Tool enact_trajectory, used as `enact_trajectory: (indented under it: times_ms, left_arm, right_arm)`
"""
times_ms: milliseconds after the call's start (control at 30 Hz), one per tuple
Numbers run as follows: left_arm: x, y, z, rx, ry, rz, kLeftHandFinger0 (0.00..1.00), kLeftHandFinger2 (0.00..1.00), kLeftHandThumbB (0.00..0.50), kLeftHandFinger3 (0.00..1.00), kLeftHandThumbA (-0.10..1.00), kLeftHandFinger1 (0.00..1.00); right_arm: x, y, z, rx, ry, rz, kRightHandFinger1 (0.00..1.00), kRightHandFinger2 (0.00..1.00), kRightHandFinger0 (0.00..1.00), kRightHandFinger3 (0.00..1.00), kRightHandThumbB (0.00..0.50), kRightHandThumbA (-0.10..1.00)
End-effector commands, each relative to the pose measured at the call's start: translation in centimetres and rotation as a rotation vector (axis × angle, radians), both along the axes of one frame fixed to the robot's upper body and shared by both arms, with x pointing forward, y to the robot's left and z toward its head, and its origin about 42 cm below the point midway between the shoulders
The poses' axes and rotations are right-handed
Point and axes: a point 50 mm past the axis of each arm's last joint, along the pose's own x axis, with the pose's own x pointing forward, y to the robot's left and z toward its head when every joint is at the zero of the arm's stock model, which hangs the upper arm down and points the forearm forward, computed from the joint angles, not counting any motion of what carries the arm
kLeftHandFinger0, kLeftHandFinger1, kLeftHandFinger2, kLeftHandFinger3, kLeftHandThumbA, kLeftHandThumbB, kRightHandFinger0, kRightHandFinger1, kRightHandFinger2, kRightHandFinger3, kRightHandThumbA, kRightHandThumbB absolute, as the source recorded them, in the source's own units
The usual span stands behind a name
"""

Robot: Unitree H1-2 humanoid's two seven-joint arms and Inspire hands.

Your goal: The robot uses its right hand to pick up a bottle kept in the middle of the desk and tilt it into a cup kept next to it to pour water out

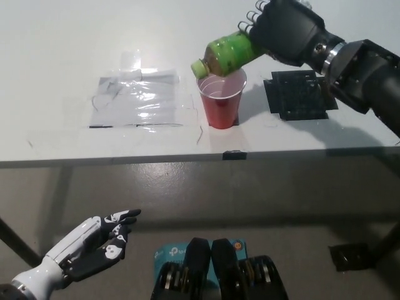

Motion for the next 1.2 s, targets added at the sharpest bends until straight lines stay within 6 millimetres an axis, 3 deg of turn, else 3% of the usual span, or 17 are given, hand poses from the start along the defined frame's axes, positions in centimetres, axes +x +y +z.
enact_trajectory:
  times_ms: [0,67,133,233,300,367,433,500,567,600,700,800,833,867,933,1033,1167]
  left_arm:
    - [-0.1,0.4,1.3,0.026,-0.044,-0.013,1.0,1.0,0.283,1.0,0.88,1.0]
    - [-0.2,0.5,1.1,0.025,-0.042,-0.01,1.0,1.0,0.271,1.0,0.88,1.0]
    - [-0.3,0.5,1.0,0.021,-0.042,-0.011,1.0,1.0,0.262,1.0,0.87,1.0]
    - [-0.2,0.5,1.0,0.023,-0.042,-0.014,1.0,1.0,0.27,1.0,0.88,1.0]
    - [-0.3,0.5,1.0,0.021,-0.038,-0.011,1.0,1.0,0.272,1.0,0.88,1.0]
    - [-0.2,0.5,1.0,0.019,-0.038,-0.012,1.0,1.0,0.261,1.0,0.88,1.0]
    - [-0.6,0.4,0.7,0.016,-0.028,-0.008,1.0,1.0,0.263,1.0,0.88,1.0]
    - [-0.6,0.4,0.7,0.013,-0.035,-0.012,1.0,1.0,0.254,1.0,0.88,1.0]
    - [-0.5,0.4,0.7,0.009,-0.037,-0.014,1.0,1.0,0.252,1.0,0.88,1.0]
    - [-0.5,0.4,0.7,0.016,-0.031,-0.01,1.0,1.0,0.266,1.0,0.88,1.0]
    - [-0.8,0.2,0.5,0.007,-0.03,-0.007,1.0,1.0,0.247,1.0,0.87,1.0]
    - [-0.7,0.2,0.5,0.008,-0.035,-0.011,1.0,1.0,0.25,1.0,0.88,1.0]
    - [-0.7,0.2,0.5,0.008,-0.032,-0.01,1.0,1.0,0.25,1.0,0.88,1.0]
    - [-0.7,0.2,0.5,0.007,-0.033,-0.01,1.0,1.0,0.244,1.0,0.88,1.0]
    - [-0.8,0.2,0.5,0.005,-0.034,-0.01,1.0,1.0,0.244,1.0,0.88,1.0]
    - [-0.6,0.1,0.3,0.003,-0.041,-0.008,1.0,1.0,0.242,1.0,0.89,1.0]
    - [-0.8,0.0,0.3,-0.003,-0.037,-0.003,1.0,1.0,0.233,1.0,0.88,1.0]
  right_arm:
    - [0.1,-0.8,6.6,-0.021,-0.183,0.042,0.0,0.33,0.0,0.0,0.154,0.02]
    - [0.1,-0.9,6.4,-0.001,-0.171,0.054,0.0,0.33,0.0,0.0,0.171,0.01]
    - [0.1,-0.8,6.3,0.011,-0.156,0.05,0.01,0.34,0.0,0.09,0.182,0.01]
    - [-0.1,-0.5,6.2,0.034,-0.153,0.048,0.01,0.36,0.0,0.06,0.173,-0.02]
    - [0.0,-0.4,6.1,0.094,-0.098,0.046,0.01,0.38,0.0,0.18,0.156,-0.09]
    - [0.0,-0.2,6.0,0.183,-0.066,0.056,0.0,0.37,0.0,0.19,0.201,-0.1]
    - [0.0,0.0,5.5,0.302,0.021,0.02,0.03,0.41,0.0,0.13,0.119,-0.1]
    - [0.1,0.1,5.3,0.442,0.108,-0.016,0.04,0.4,0.0,0.29,0.089,-0.1]
    - [0.1,0.2,5.1,0.542,0.163,-0.043,0.0,0.29,0.0,0.32,0.073,-0.1]
    - [0.1,0.2,4.7,0.652,0.212,-0.071,0.0,0.26,0.0,0.29,0.079,-0.1]
    - [0.0,0.3,4.1,0.796,0.29,-0.077,0.0,0.25,0.0,0.32,0.106,-0.1]
    - [0.0,0.5,3.7,0.924,0.342,-0.073,0.0,0.21,0.0,0.29,0.046,-0.1]
    - [0.0,0.5,3.5,1.009,0.383,-0.084,0.0,0.21,0.0,0.21,0.001,-0.1]
    - [0.1,0.5,3.3,1.082,0.411,-0.083,0.0,0.19,0.0,0.12,0.018,-0.1]
    - [0.1,0.4,3.0,1.181,0.451,-0.079,0.0,0.17,0.0,0.09,0.139,-0.1]
    - [0.8,-1.3,1.6,1.557,0.57,-0.035,0.0,0.16,0.0,0.07,0.084,-0.1]
    - [1.1,-2.8,0.5,1.731,0.644,0.027,0.0,0.15,0.0,0.11,0.077,-0.1]
